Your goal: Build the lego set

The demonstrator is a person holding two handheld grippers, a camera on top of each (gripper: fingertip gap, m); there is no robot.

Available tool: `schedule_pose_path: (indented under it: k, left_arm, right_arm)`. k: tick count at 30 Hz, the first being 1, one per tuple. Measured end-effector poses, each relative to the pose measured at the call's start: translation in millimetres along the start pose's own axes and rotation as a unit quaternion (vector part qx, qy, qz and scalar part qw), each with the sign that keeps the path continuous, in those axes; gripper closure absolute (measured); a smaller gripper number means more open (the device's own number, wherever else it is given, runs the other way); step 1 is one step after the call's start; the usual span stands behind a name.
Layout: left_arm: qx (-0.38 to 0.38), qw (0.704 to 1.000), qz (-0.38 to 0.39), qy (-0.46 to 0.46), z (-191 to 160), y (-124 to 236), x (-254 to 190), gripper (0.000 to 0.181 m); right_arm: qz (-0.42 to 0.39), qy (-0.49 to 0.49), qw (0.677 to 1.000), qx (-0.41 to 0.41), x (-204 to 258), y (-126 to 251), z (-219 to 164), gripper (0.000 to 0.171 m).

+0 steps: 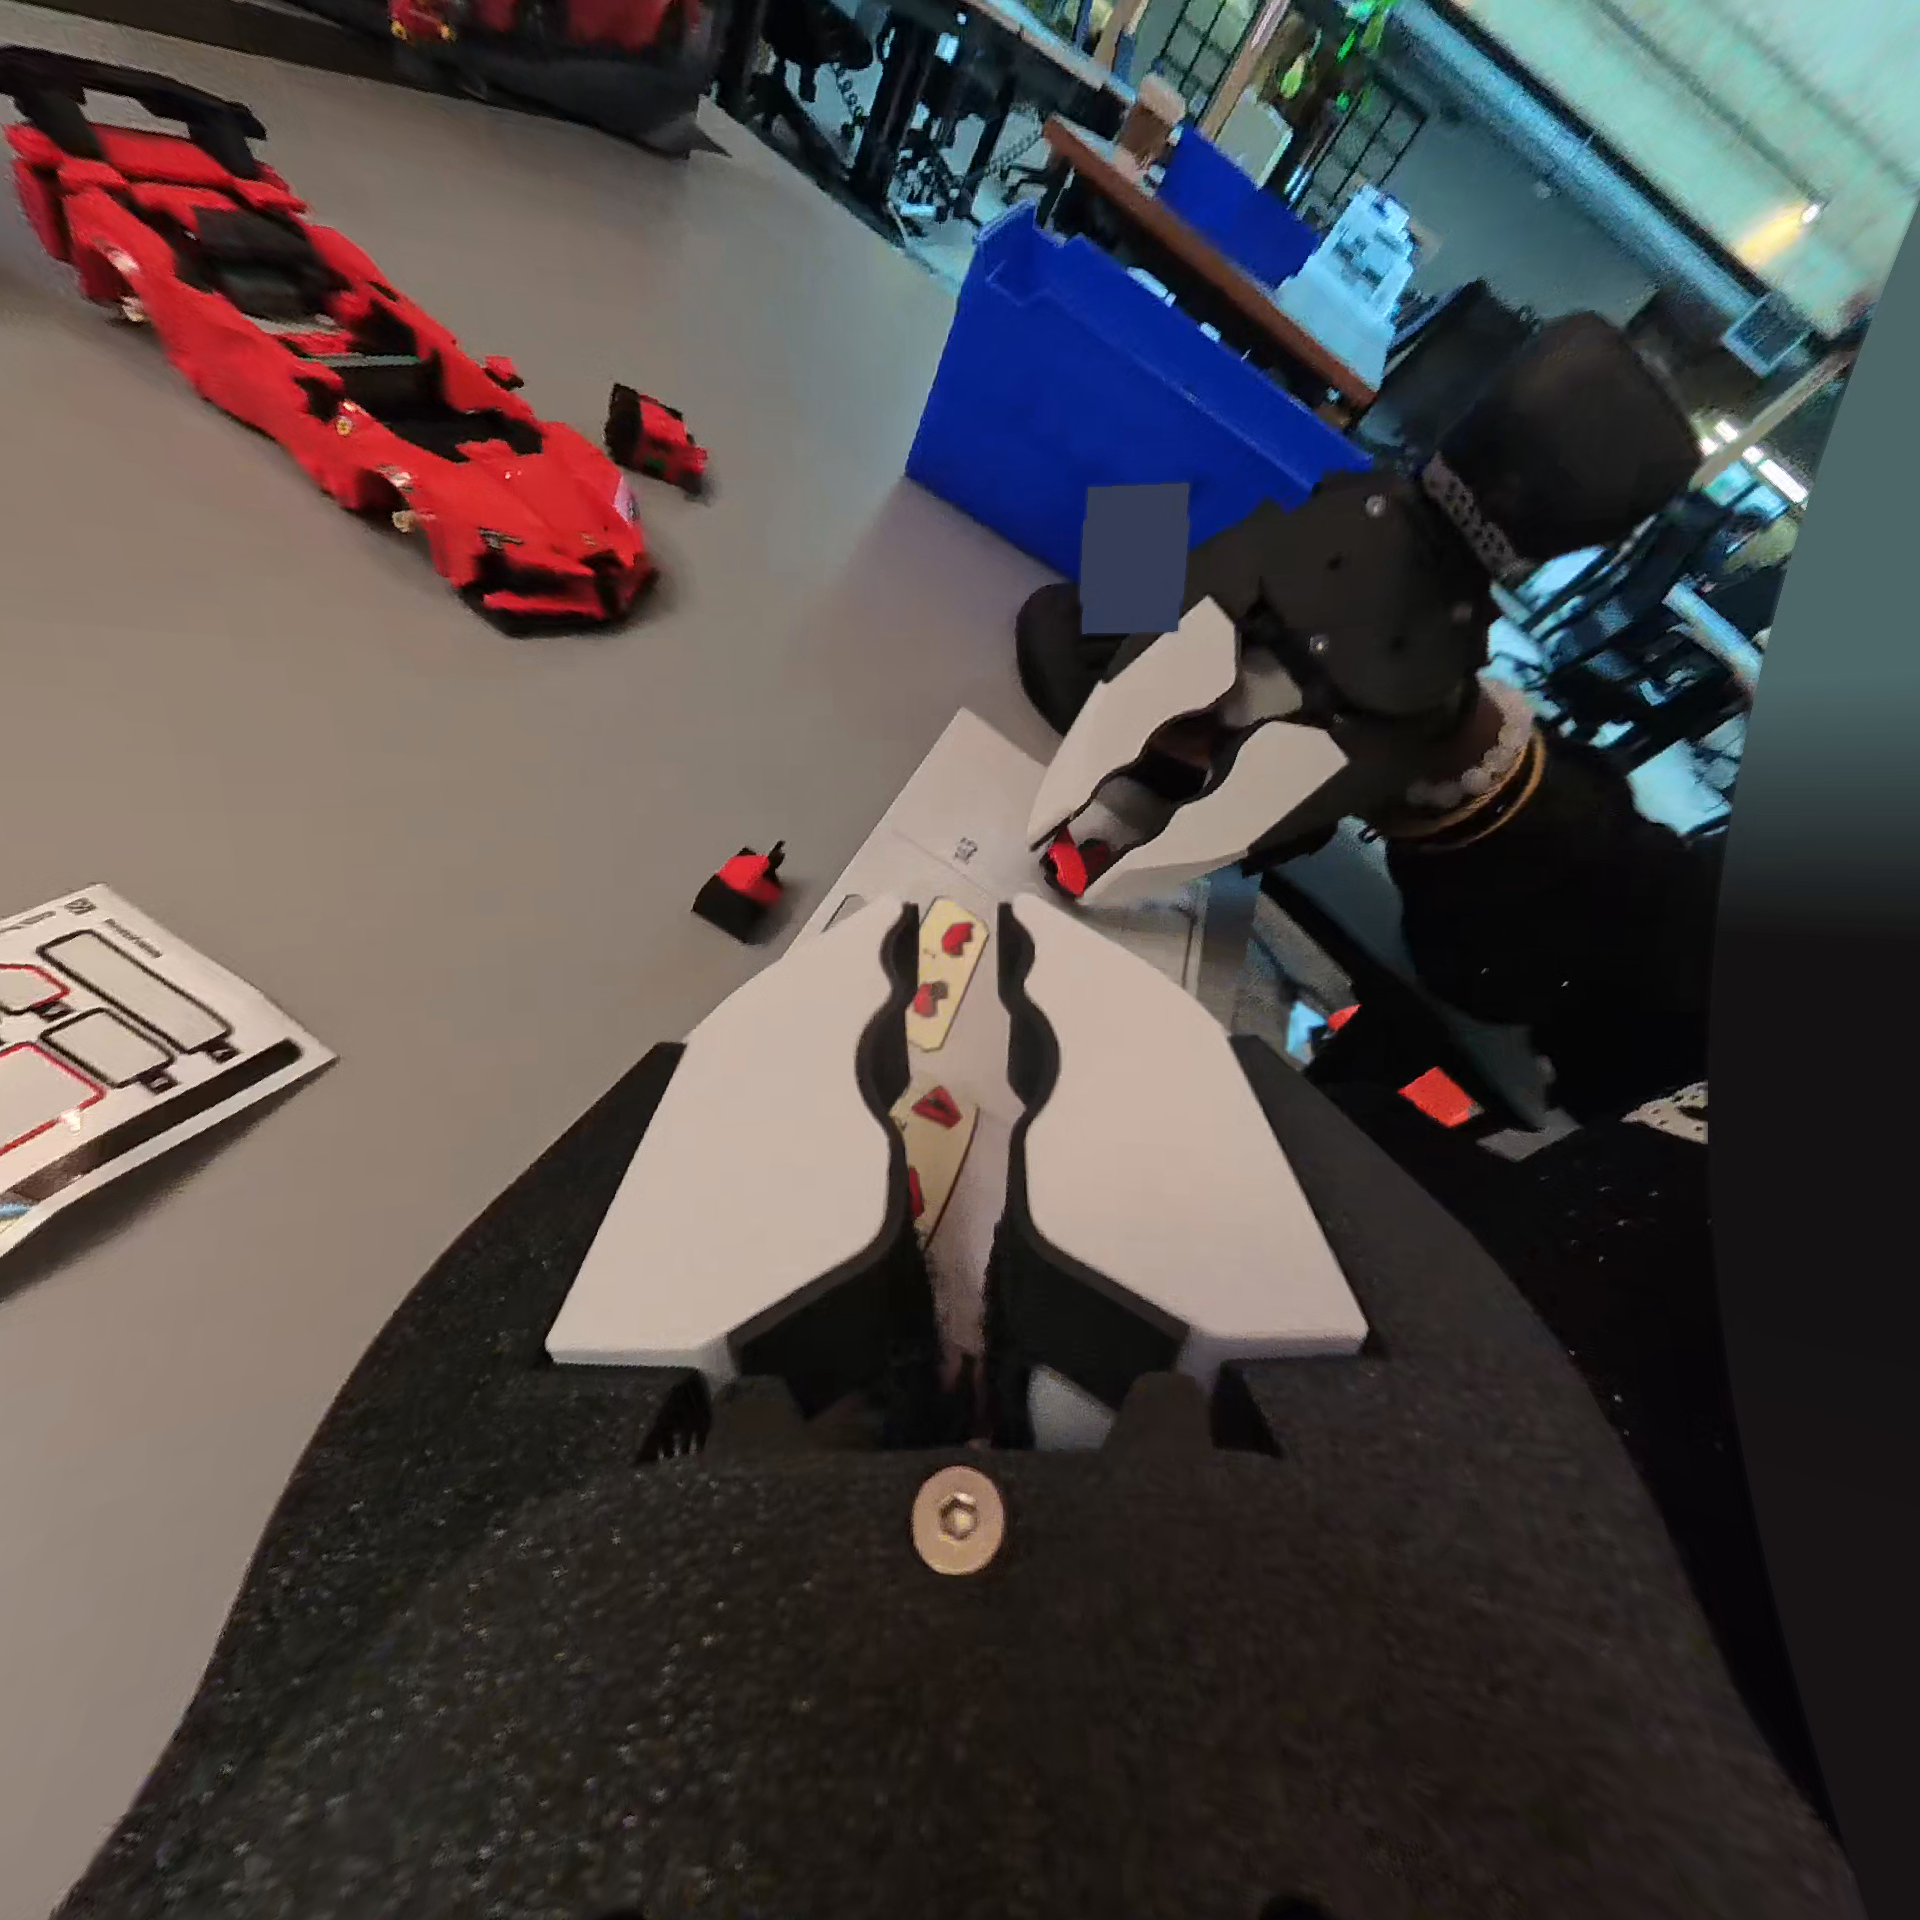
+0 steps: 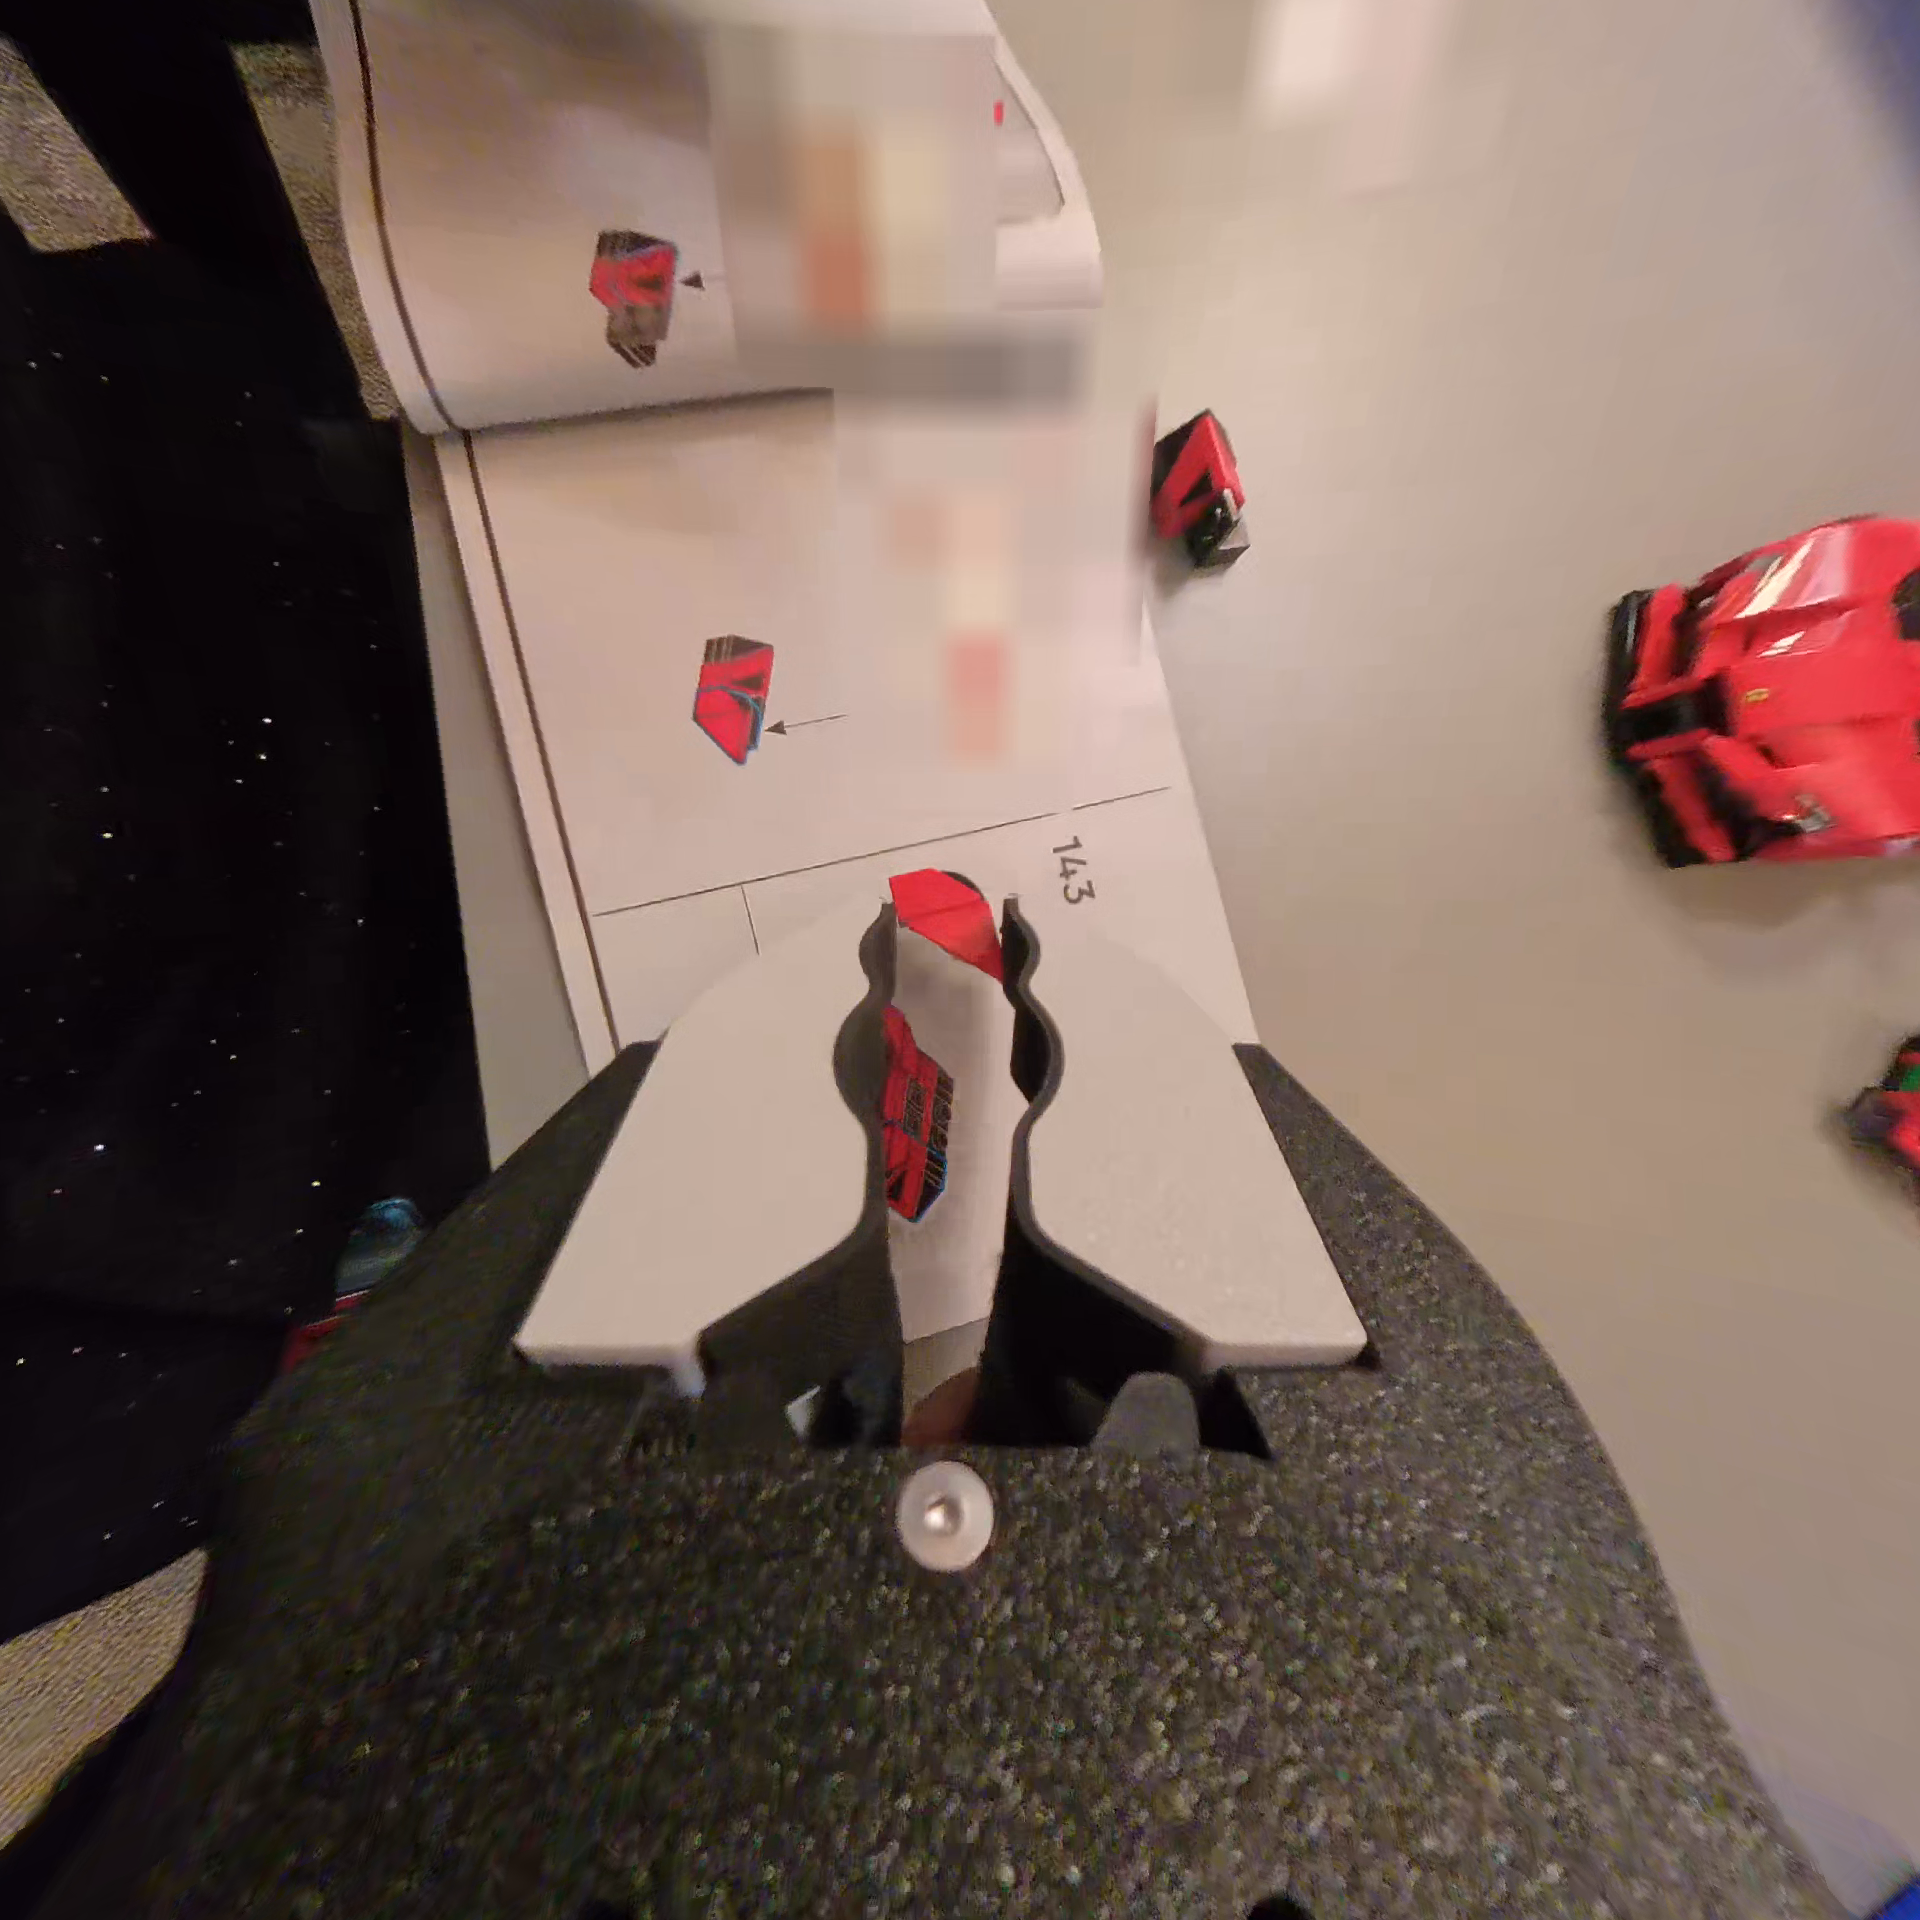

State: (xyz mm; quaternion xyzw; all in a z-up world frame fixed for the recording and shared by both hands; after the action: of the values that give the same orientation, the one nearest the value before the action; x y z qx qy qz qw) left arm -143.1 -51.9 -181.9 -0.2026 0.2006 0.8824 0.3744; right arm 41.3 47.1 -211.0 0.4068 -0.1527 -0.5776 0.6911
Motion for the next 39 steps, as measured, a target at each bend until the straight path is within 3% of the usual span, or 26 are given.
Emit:
schedule_pose_path:
  k: [13,23,30,39]
  left_arm:
    - [0.102,0.993,0.031,-0.053,-22.3,-13.6,2.2,0.169]
    - [0.104,0.993,0.028,-0.041,-24.3,-13.8,4.0,0.17]
    - [0.107,0.993,0.023,-0.033,-24.8,-14.3,5.1,0.171]
    - [0.087,0.996,0.019,-0.018,-22.7,-11.0,7.3,0.171]
  right_arm:
    - [0.027,-0.027,0.999,0.025,-2.3,-6.8,-3.9,0.145]
    - [0.043,-0.056,0.997,0.022,-2.2,-2.1,-2.2,0.13]
    - [0.044,-0.115,0.992,-0.039,-8.0,1.9,9.3,0.132]
    - [0.041,-0.116,0.992,-0.034,-30.9,-23.9,37.7,0.133]
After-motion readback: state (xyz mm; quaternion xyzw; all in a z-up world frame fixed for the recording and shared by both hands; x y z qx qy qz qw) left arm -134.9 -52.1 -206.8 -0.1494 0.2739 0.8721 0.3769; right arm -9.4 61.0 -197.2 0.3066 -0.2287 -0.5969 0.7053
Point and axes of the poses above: each gripper's, where its closed fingertips meet, y back along the fingers, z out of its top, x = y × z across the jaws, the point moved 7 cm from there along y, back along the fingers, and after that the axes turned 9 degrees about -z, right-handed, at the moved point
